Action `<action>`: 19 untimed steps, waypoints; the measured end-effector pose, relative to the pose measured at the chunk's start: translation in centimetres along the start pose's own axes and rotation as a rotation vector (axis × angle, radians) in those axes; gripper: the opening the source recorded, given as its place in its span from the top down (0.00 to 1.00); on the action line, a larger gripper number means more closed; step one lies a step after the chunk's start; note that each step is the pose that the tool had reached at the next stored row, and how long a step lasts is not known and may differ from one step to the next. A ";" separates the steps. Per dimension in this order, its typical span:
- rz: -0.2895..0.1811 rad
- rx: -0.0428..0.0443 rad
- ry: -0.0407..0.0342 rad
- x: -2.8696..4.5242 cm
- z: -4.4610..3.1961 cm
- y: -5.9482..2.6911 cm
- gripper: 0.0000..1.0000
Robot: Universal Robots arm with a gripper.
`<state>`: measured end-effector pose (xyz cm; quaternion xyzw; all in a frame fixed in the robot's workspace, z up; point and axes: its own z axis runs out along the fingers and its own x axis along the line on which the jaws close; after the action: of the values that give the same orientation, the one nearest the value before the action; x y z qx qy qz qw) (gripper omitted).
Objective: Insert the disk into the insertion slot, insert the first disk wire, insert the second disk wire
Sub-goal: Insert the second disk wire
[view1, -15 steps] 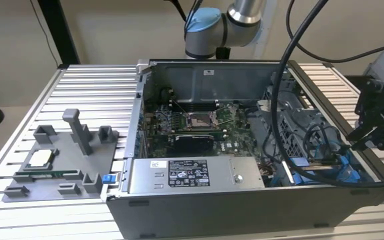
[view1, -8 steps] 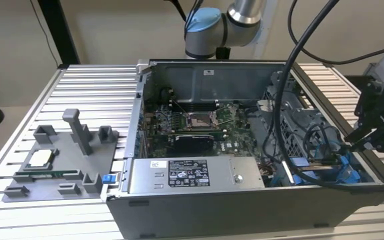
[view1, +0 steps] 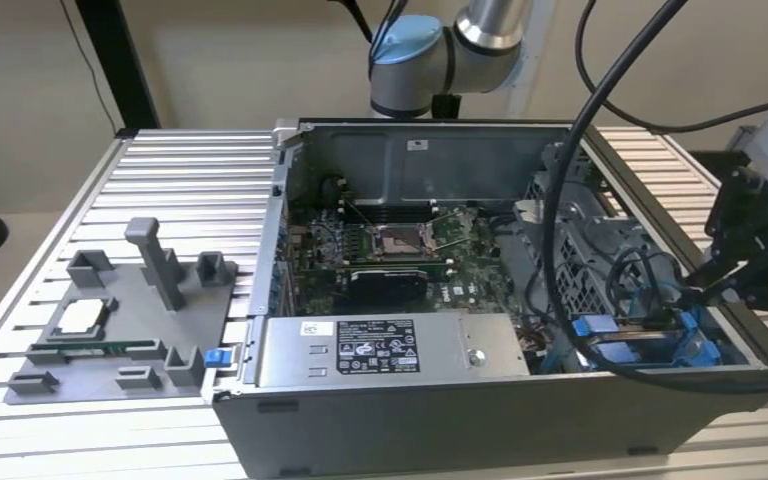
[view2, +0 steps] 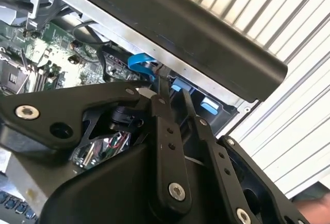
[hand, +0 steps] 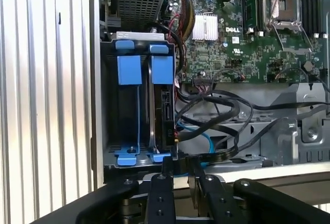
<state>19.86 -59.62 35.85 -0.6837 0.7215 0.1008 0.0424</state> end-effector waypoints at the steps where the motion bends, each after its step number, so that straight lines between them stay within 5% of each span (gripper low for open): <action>1: 0.002 0.0003 -0.0026 0.02 0.08 0.06 0.00; 5: 0.008 0.0006 -0.0208 0.07 0.28 0.16 0.00; 8: 0.009 0.0000 -0.0420 0.08 0.32 0.19 0.00; 19: 0.012 0.0002 -0.0474 0.15 0.47 0.30 0.00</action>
<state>19.51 -59.66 35.38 -0.6766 0.7246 0.1171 0.0590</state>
